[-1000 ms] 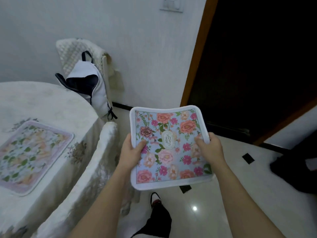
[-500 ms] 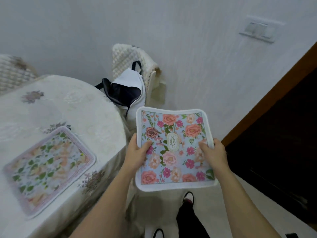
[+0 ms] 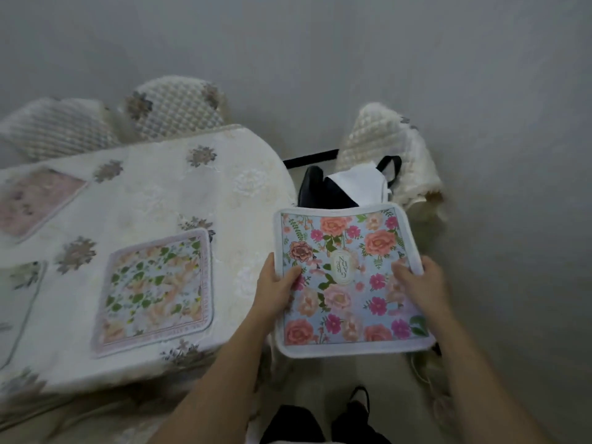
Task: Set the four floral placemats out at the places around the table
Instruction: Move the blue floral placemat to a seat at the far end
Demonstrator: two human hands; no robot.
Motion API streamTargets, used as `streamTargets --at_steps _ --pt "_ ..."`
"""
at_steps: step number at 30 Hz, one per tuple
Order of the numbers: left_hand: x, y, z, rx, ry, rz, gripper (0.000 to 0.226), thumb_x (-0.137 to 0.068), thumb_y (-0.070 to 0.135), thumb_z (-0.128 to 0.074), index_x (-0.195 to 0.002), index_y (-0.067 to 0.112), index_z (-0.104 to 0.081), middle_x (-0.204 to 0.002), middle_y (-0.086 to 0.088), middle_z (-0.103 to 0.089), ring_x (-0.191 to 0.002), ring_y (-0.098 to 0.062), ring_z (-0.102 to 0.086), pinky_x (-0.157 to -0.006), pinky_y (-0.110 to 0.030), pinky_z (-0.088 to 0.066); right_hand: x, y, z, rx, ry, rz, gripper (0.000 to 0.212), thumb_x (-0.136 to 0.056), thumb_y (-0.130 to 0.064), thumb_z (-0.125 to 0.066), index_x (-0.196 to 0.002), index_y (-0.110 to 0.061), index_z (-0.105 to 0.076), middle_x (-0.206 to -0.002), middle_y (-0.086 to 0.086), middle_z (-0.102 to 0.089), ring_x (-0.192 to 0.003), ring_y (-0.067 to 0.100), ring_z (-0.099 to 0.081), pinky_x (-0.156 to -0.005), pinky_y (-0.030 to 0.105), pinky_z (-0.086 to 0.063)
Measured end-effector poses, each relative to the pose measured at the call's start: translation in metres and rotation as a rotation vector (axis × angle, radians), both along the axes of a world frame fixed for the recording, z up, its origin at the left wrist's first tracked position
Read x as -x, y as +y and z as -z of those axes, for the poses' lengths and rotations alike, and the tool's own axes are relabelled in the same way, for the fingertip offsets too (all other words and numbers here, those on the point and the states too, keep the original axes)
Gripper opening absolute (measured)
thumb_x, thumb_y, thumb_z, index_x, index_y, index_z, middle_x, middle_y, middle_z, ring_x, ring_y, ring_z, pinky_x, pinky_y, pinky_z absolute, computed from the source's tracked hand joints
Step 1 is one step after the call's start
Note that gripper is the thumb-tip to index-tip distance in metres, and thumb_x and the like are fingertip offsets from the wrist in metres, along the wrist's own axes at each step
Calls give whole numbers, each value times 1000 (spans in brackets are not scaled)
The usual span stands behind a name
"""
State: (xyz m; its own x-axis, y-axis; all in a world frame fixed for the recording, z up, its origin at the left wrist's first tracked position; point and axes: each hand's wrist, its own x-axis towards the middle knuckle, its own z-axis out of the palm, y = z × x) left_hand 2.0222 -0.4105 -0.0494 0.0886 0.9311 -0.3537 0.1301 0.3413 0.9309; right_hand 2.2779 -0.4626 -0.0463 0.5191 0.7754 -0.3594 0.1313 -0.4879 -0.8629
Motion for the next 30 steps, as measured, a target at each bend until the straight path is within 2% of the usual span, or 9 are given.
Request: streamTargets --at_steps 3,7,12,16,18,21,25,27,30 --pt "0 15 -5 9 15 -86 29 -95 25 -65 -118 15 -51 -107 -9 -73 -84 -20 -77 -73 -42 -64 -8 34 1 -1 -6 -89 8 -88 -22 -69 -91 -19 -63 -83 18 -71 -71 39 -72 -62 59 -60" --pt "10 36 -7 -27 39 -246 28 -95 23 -65 -118 14 -52 -108 -8 -72 -85 -20 -77 -69 -37 -64 1 94 1 -8 21 -245 9 -87 -25 -69 -92 -18 -65 -83 17 -71 -70 37 -72 -62 58 -60" --pt "38 62 -6 -45 24 -393 28 -97 22 -64 -122 18 -53 -109 -8 -73 -87 -21 -76 -67 -36 -63 27 161 12 -30 19 -412 33 -70 -51 -67 -86 -21 -63 -79 14 -70 -71 37 -70 -66 58 -59" --pt "67 91 -5 -76 54 -458 27 -97 18 -63 -123 19 -55 -107 -6 -73 -85 -17 -76 -66 -32 -62 58 207 9 -40 3 -495 27 -75 -45 -68 -89 -23 -63 -82 11 -70 -75 33 -70 -71 57 -59" --pt "85 109 -2 -88 82 -476 25 -97 18 -63 -120 23 -56 -106 -6 -73 -86 -19 -75 -71 -38 -64 75 228 8 -47 6 -529 29 -74 -48 -67 -89 -24 -62 -82 13 -69 -74 35 -70 -69 57 -59" --pt "113 138 2 -86 111 -493 25 -96 19 -65 -119 22 -57 -105 -9 -73 -87 -25 -75 -77 -47 -63 104 262 5 -47 -7 -558 15 -85 -35 -69 -90 -23 -62 -83 16 -69 -74 39 -69 -68 58 -59" --pt "150 182 7 -103 114 -496 24 -95 17 -65 -116 24 -56 -104 -9 -72 -87 -23 -74 -74 -40 -63 139 309 8 -46 -48 -568 17 -86 -35 -69 -92 -20 -64 -84 12 -71 -75 34 -70 -71 56 -60" --pt "168 203 9 -97 126 -495 21 -95 16 -66 -113 23 -57 -104 -12 -72 -88 -28 -74 -75 -45 -63 155 331 9 -52 -61 -576 16 -88 -31 -69 -93 -17 -62 -83 11 -71 -74 32 -70 -71 51 -61" --pt "191 237 13 -72 160 -494 20 -94 17 -67 -111 25 -58 -104 -11 -73 -85 -27 -76 -74 -49 -63 178 364 16 -61 -67 -611 15 -91 -27 -67 -94 -16 -57 -78 8 -67 -67 27 -66 -58 37 -56"
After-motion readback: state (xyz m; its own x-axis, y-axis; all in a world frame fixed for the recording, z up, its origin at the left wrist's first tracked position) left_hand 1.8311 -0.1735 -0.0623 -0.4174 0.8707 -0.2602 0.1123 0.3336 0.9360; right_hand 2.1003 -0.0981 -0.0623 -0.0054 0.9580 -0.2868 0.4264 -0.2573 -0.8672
